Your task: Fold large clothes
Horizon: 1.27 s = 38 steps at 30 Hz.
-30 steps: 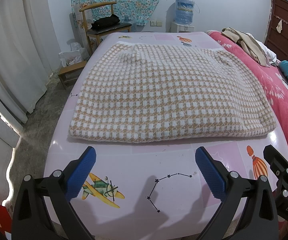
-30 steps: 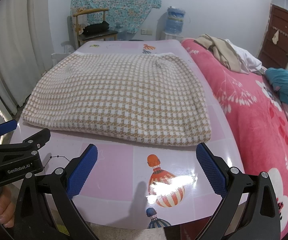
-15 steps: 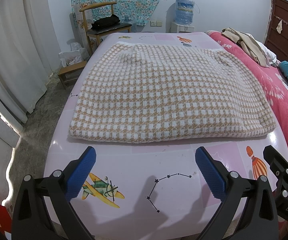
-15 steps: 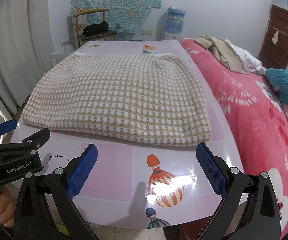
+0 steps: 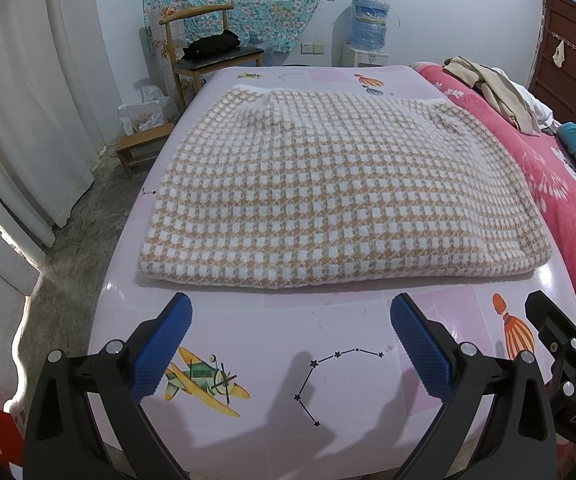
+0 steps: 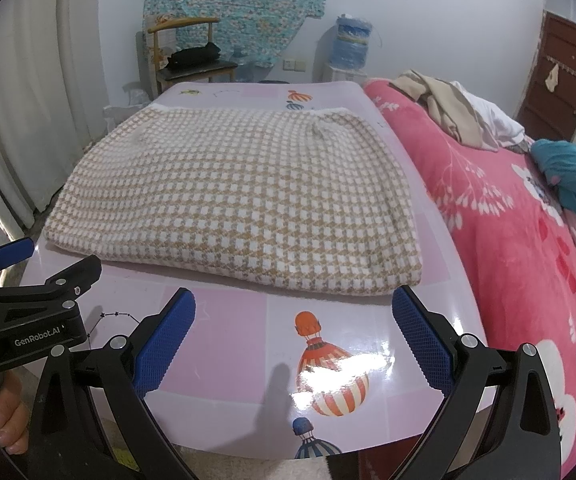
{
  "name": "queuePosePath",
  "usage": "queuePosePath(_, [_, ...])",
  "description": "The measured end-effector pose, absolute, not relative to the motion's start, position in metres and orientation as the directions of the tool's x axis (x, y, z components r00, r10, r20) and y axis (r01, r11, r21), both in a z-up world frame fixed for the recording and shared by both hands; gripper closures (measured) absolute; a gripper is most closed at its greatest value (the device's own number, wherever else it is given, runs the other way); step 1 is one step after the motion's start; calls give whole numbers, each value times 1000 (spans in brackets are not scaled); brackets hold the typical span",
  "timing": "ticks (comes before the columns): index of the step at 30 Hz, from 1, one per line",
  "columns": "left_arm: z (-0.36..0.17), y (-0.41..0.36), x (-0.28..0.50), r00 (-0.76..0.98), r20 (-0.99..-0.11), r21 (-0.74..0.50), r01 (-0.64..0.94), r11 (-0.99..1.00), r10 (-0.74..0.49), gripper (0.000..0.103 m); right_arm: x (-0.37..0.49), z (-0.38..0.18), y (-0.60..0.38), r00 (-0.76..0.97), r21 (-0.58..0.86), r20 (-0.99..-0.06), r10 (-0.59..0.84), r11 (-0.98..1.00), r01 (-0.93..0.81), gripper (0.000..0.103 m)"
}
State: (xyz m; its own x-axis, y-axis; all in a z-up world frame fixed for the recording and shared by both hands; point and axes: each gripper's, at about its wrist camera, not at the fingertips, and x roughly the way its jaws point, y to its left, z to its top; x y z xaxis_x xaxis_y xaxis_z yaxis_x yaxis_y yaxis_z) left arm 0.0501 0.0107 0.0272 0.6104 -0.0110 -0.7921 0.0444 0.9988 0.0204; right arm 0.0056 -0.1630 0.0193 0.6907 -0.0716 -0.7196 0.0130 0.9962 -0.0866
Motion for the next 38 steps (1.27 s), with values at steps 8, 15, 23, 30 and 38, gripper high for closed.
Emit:
queuePosePath(8, [27,11,50,611,-792,18,44,999,-12,5,6,19,-163,690,-86,-720,-71,996,12,8])
queuePosePath(15, [28,11,50,610,-792,18,45,999,-13,5,7,20,-163,690,-86,-721,-69,996,10,8])
queuePosePath(23, [27,11,50,610,-792,17,46,999,-14,5,6,20,-164,691,-86,-720,-66,996,6,8])
queuePosePath(30, [27,11,50,610,-792,18,44,999,-13,5,6,19,-165,690,-86,-721,-66,996,5,8])
queuePosePath(38, [26,11,51,602,-798,13,34,999,-10,5,6,19,-166,690,-86,-721,-65,996,3,8])
